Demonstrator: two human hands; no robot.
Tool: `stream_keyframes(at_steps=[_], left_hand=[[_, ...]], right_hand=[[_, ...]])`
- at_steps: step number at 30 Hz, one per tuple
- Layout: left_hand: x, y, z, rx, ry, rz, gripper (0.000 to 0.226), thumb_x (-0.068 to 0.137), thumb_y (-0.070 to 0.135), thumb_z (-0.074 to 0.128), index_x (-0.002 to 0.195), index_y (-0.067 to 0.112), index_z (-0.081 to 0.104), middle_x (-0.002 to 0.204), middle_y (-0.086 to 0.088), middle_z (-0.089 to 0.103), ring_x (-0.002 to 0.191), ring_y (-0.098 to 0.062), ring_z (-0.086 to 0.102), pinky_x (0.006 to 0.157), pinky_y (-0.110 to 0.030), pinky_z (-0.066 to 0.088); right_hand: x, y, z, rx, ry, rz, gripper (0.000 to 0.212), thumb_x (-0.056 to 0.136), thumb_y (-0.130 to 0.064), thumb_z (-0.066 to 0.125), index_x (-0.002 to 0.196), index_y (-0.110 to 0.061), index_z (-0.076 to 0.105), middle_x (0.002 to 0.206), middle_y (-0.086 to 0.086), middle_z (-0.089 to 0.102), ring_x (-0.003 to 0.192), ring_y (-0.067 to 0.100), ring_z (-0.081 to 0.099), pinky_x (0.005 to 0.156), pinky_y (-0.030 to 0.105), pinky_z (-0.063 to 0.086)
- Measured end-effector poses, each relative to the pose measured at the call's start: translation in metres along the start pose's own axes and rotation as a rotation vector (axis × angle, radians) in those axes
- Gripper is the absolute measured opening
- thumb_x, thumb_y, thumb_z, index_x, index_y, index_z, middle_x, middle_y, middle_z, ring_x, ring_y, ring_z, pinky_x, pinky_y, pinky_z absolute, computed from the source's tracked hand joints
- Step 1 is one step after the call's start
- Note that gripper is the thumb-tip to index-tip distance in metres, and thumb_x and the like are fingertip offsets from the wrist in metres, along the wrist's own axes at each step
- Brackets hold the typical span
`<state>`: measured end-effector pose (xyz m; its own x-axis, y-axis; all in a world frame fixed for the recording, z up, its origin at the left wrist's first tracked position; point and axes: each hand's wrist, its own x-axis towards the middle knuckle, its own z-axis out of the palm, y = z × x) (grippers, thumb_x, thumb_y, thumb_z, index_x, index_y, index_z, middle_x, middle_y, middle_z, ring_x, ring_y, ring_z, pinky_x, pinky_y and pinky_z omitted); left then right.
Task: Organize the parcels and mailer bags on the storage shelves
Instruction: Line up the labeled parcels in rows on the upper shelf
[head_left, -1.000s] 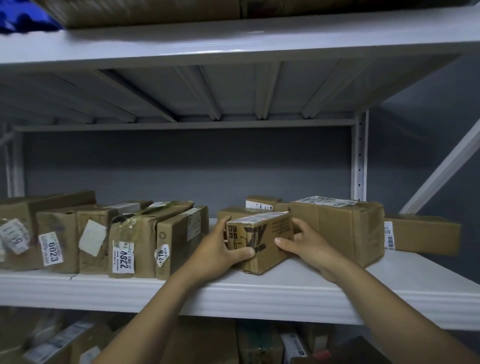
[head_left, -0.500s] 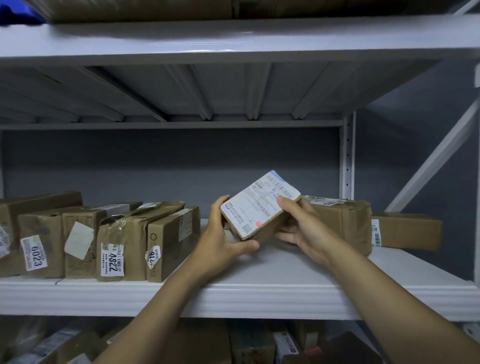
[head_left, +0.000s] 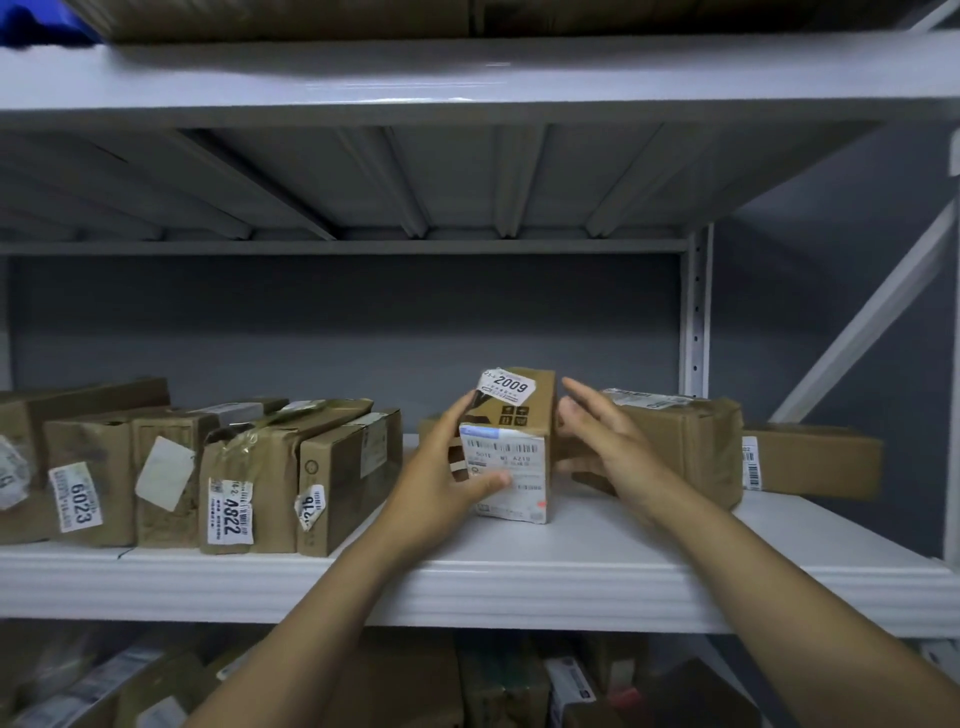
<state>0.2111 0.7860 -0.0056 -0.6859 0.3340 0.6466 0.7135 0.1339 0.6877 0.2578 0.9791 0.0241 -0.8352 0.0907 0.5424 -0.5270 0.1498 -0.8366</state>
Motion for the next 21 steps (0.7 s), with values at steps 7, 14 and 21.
stream_keyframes(at_steps=[7,14,21], left_hand=[[0.001,0.01,0.002,0.036,-0.022,0.021,0.082,0.069,0.048,0.08,0.138,0.039,0.037,0.127,0.019,0.055,0.112,0.005,0.055,0.093,-0.018,0.049],[-0.01,0.004,-0.009,0.191,-0.128,0.037,0.09,0.07,0.021,0.084,0.142,0.042,0.035,0.133,0.022,0.051,0.116,0.012,0.049,0.088,-0.006,0.041],[-0.015,-0.006,-0.019,0.291,-0.097,0.044,0.08,0.077,0.019,0.08,0.143,0.038,0.039,0.138,0.013,0.047,0.12,0.002,0.048,0.102,-0.017,0.041]], right_hand=[[0.004,0.002,0.006,-0.052,-0.016,-0.034,0.028,0.085,-0.011,0.069,0.108,-0.025,0.062,0.101,-0.008,0.07,0.093,0.009,0.067,0.076,0.019,0.052],[-0.003,0.004,0.005,-0.257,-0.032,-0.05,0.038,0.079,-0.01,0.076,0.111,-0.018,0.058,0.102,-0.006,0.066,0.078,-0.007,0.06,0.063,0.006,0.044],[-0.014,0.011,0.021,-0.365,-0.105,-0.063,0.055,0.077,-0.016,0.078,0.125,-0.03,0.056,0.116,-0.011,0.059,0.102,-0.001,0.058,0.078,0.004,0.044]])
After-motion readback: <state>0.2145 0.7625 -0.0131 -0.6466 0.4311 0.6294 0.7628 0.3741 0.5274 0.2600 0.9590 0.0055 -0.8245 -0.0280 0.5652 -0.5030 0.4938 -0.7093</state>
